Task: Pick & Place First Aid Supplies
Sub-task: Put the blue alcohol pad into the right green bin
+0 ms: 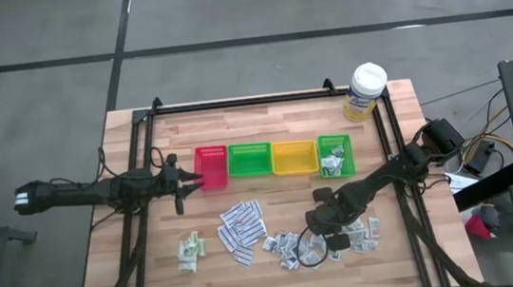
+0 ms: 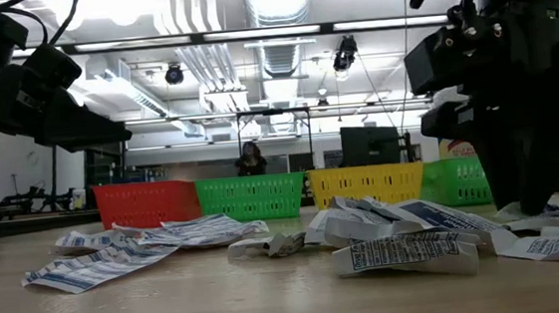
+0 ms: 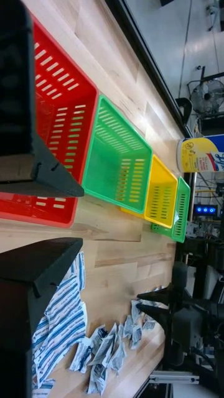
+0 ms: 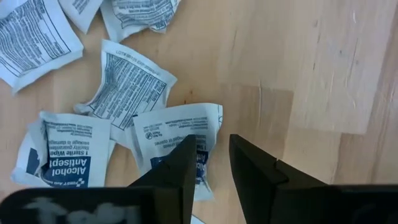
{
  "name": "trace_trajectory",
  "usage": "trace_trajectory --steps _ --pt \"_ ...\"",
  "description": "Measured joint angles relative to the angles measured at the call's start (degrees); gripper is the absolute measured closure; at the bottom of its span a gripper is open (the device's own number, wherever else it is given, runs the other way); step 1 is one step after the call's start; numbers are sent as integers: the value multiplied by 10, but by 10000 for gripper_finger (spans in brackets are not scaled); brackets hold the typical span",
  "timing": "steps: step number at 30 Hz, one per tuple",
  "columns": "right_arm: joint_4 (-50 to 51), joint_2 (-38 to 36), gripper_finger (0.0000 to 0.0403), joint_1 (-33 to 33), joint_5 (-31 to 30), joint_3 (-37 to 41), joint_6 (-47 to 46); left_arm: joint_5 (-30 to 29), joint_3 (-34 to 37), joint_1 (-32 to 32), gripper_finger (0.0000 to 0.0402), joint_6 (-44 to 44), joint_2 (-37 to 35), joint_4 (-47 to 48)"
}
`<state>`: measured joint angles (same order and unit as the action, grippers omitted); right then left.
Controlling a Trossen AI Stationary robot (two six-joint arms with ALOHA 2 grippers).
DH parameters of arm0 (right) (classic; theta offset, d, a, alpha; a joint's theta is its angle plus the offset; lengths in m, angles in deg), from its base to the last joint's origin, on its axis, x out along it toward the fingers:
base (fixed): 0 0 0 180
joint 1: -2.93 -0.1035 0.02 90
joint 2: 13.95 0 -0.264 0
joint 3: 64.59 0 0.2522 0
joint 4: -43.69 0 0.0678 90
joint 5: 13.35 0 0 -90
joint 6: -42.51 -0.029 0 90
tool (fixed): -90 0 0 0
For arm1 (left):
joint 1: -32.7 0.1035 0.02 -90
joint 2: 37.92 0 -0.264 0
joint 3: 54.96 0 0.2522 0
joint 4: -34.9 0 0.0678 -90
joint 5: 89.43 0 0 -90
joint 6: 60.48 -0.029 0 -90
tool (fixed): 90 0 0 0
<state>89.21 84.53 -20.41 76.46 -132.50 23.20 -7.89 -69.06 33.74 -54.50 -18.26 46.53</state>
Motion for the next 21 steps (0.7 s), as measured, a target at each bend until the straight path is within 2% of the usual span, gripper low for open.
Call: trace_trajectory --steps 12,21 --pt "-7 0 376 2 0 0 0 0 0 0 289 0 0 0" --pt "-7 0 394 2 0 0 0 0 0 0 289 0 0 0"
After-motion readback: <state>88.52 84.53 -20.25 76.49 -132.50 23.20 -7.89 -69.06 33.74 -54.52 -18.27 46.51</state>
